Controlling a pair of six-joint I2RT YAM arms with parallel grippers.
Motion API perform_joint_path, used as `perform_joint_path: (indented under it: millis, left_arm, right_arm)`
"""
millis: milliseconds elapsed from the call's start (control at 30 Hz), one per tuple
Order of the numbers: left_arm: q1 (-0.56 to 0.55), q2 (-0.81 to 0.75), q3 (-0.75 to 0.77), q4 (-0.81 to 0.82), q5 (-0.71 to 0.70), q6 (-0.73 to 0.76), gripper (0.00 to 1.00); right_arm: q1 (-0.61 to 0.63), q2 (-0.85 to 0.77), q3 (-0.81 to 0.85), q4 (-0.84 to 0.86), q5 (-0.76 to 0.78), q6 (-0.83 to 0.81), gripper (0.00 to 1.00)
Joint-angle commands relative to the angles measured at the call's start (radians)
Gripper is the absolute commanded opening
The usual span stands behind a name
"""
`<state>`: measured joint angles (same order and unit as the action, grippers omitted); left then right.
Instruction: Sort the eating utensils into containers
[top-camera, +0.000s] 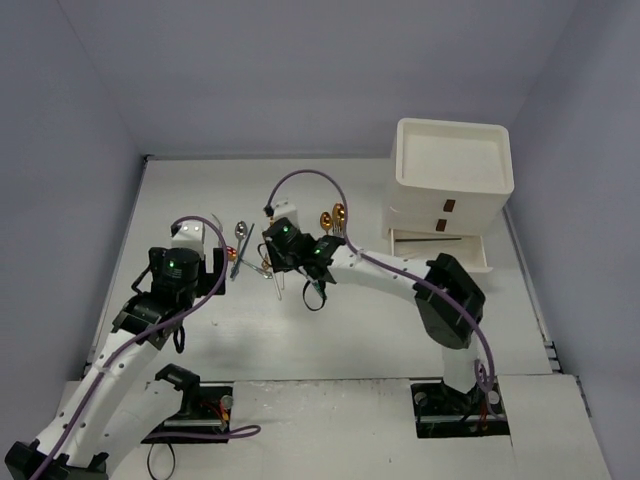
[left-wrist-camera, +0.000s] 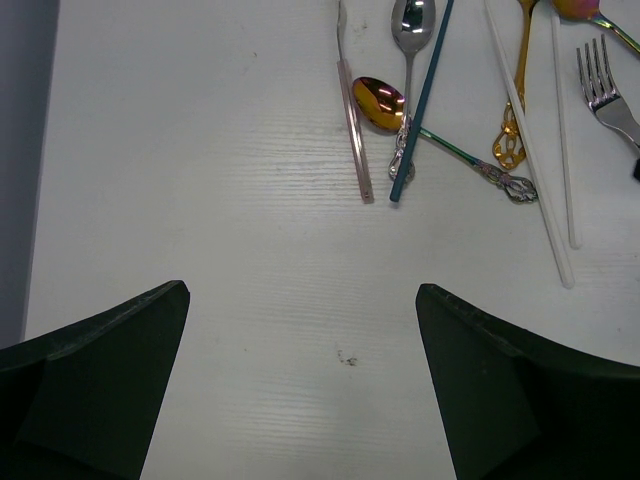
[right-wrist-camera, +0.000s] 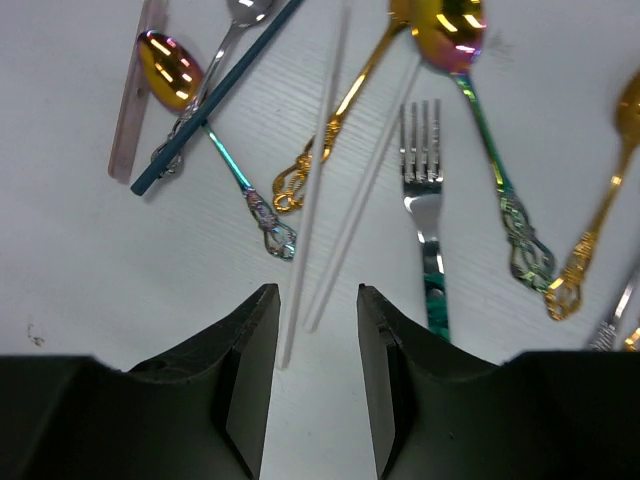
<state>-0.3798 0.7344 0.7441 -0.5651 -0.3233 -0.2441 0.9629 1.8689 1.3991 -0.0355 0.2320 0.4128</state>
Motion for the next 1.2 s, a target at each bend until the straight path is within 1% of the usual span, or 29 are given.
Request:
perform_joint_path:
  millis: [0, 133, 333, 467, 833, 900, 967, 1000, 1167]
  left_arm:
    - [-0.001, -0.024, 0.049, 0.024, -0.052, -0.018, 0.97]
    - [0.001, -0.030, 0.049, 0.022, -0.060, -0.020, 0.97]
    - [0.001, -0.030, 0.049, 0.022, -0.059, -0.020, 0.97]
    - [0.001, -0.030, 0.047, 0.023, -0.056, -0.020, 0.97]
    - [0.001, -0.026, 0.047, 0.024, -0.049, -0.020, 0.97]
    - [0.001, -0.024, 0.047, 0.024, -0.048, -0.020, 0.97]
    - [0.001, -0.024, 0.047, 0.024, -0.047, -0.020, 0.96]
    - [0.001, -0.024, 0.047, 0.024, -0.046, -0.020, 0.96]
    - [0.001, -0.023, 0.047, 0.025, -0.046, -0.020, 0.96]
  right_arm:
    - [0.036, 0.113, 0.144, 0.025, 0.001, -0.083, 0.34]
    - [0.042, 0.206, 0.219, 0.025, 0.007, -0.089, 0.33]
    - [0.043, 0.290, 0.267, 0.025, 0.028, -0.088, 0.30]
    - [0.042, 0.324, 0.275, 0.025, 0.046, -0.079, 0.27]
    - [0.030, 0.353, 0.252, 0.025, 0.077, -0.048, 0.23]
    - [0.025, 0.358, 0.250, 0.025, 0.076, -0.048, 0.21]
    - [0.023, 0.359, 0.248, 0.025, 0.073, -0.046, 0.16]
    - [0.020, 0.360, 0.248, 0.026, 0.072, -0.046, 0.15]
    - [0.015, 0.349, 0.248, 0.025, 0.063, -0.056, 0.05]
